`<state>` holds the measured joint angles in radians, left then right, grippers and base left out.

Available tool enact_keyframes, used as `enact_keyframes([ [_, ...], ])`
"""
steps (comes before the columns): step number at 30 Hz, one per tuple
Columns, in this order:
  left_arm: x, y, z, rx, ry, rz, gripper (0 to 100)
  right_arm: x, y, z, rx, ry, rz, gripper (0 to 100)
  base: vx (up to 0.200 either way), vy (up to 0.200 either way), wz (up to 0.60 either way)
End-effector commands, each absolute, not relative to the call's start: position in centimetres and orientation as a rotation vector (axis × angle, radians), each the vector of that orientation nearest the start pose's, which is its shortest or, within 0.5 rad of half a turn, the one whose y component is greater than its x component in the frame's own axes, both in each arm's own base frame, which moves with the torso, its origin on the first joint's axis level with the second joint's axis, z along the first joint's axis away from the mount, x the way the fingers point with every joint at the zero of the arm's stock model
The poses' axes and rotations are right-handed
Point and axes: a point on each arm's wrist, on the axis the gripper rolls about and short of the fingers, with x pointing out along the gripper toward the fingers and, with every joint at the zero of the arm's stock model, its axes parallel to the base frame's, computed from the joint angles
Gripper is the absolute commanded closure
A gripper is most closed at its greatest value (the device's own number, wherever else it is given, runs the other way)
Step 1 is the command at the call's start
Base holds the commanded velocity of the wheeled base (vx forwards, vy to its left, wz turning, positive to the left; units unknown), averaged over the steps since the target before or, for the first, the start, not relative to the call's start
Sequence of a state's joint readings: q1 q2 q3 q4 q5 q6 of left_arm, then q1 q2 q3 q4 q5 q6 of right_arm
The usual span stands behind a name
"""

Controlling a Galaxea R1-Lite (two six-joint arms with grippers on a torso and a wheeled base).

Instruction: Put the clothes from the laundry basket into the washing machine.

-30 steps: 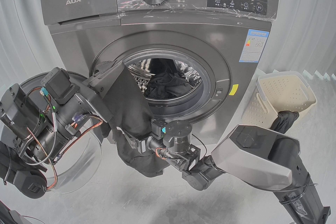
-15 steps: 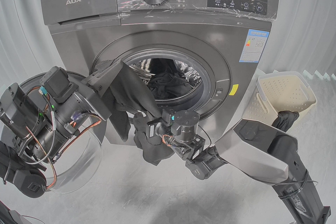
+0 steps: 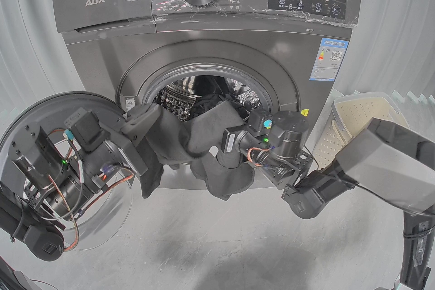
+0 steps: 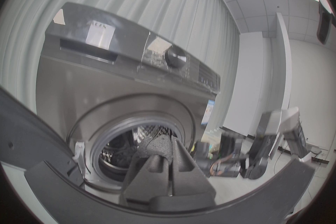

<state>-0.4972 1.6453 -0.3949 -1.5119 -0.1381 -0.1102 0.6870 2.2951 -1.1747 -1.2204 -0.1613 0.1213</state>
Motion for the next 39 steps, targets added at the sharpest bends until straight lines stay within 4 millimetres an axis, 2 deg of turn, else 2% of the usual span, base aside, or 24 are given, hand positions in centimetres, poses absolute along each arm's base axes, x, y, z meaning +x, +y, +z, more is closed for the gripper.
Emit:
enact_keyframes([
  [1, 21.9, -12.0, 15.0, -0.117, -0.088, -0.640, 100, 32.1, 25.6, 16.0, 0.193, -0.132, 0.532, 100, 0.000, 0.000, 0.00],
  [10, 20.9, -12.3, 10.4, -0.033, 0.107, -0.692, 100, 29.8, 24.2, 18.6, 0.209, -0.165, 0.547, 100, 0.000, 0.000, 0.00],
  [21, 20.8, -12.3, 9.3, -0.022, 0.147, -0.692, 100, 28.3, 23.2, 19.4, 0.210, -0.166, 0.551, 100, 0.000, 0.000, 0.00],
  [22, 20.5, -12.2, 8.9, -0.013, 0.170, -0.696, 0, 28.0, 23.0, 19.5, 0.210, -0.168, 0.551, 100, 0.000, 0.000, 0.00],
  [28, 19.5, -12.5, 7.2, 0.043, 0.250, -0.727, 0, 27.8, 22.8, 19.8, 0.212, -0.172, 0.552, 100, 0.000, 0.000, 0.00],
  [34, 17.6, -11.2, 5.8, 0.062, 0.359, -0.726, 0, 27.6, 22.6, 20.2, 0.215, -0.182, 0.552, 100, 0.000, 0.000, 0.00],
  [39, 17.8, -11.5, 5.9, 0.059, 0.347, -0.744, 0, 27.4, 22.7, 19.9, 0.208, -0.169, 0.559, 100, 0.000, 0.000, 0.00],
])
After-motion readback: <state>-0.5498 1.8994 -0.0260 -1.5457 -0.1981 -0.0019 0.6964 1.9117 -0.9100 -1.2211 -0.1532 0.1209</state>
